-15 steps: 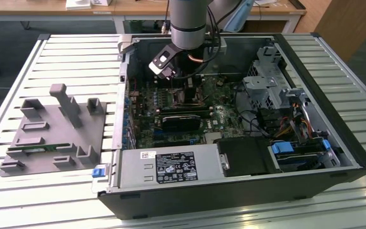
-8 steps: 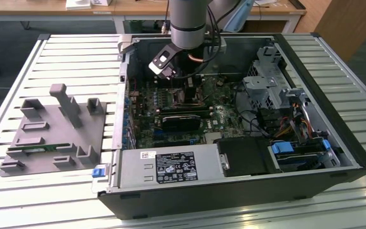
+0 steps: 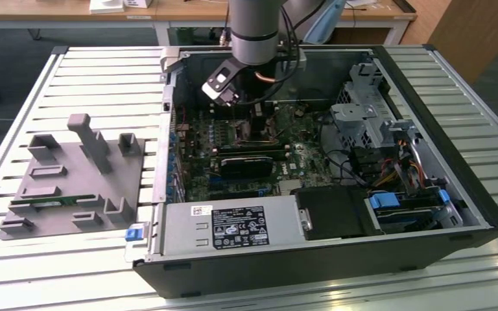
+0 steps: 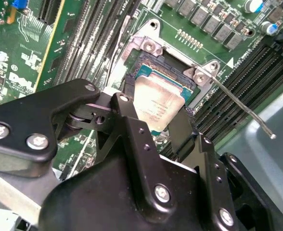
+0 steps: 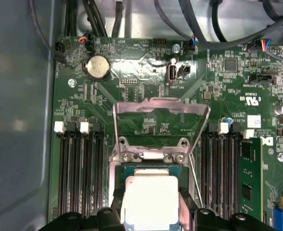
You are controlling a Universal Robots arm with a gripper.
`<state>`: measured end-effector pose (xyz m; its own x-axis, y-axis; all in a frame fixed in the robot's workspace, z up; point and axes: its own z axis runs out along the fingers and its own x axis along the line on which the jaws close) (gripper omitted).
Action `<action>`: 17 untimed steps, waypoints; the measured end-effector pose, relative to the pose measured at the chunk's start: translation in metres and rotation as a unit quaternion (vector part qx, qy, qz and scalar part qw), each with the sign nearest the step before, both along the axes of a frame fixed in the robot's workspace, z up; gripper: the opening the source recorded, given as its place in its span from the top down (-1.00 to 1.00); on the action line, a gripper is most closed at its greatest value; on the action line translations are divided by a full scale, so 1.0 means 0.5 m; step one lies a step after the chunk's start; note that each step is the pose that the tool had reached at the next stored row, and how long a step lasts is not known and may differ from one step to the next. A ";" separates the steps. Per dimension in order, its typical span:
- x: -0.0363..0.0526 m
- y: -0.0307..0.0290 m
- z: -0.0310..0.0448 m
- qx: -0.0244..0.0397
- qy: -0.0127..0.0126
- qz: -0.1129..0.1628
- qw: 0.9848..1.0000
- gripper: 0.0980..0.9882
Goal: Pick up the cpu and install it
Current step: 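Place the cpu into insertion slot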
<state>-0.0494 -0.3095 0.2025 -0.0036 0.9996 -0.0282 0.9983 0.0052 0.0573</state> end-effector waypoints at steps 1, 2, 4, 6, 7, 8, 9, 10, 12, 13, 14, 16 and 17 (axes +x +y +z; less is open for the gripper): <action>-0.001 0.000 -0.001 0.000 0.000 0.000 1.000 0.03; -0.002 0.000 -0.001 0.000 0.000 0.000 1.000 0.03; -0.002 0.000 -0.002 0.000 0.000 -0.001 1.000 0.03; -0.002 -0.001 -0.003 0.000 0.000 -0.003 1.000 0.03; -0.002 -0.001 -0.004 0.000 0.000 -0.004 1.000 0.03; -0.002 -0.002 -0.004 0.000 0.000 -0.005 1.000 0.03; -0.002 -0.002 -0.005 0.000 0.000 -0.006 1.000 0.03; -0.002 -0.003 -0.005 0.000 0.000 -0.006 1.000 0.03; -0.002 -0.003 -0.007 0.000 0.000 -0.007 1.000 0.03; -0.002 -0.003 -0.008 0.000 0.000 -0.007 1.000 0.03; -0.002 -0.003 -0.009 0.000 0.000 -0.007 1.000 0.03; -0.002 -0.003 -0.012 0.000 0.000 -0.007 1.000 0.03; -0.002 -0.003 -0.013 0.000 0.000 -0.007 1.000 0.03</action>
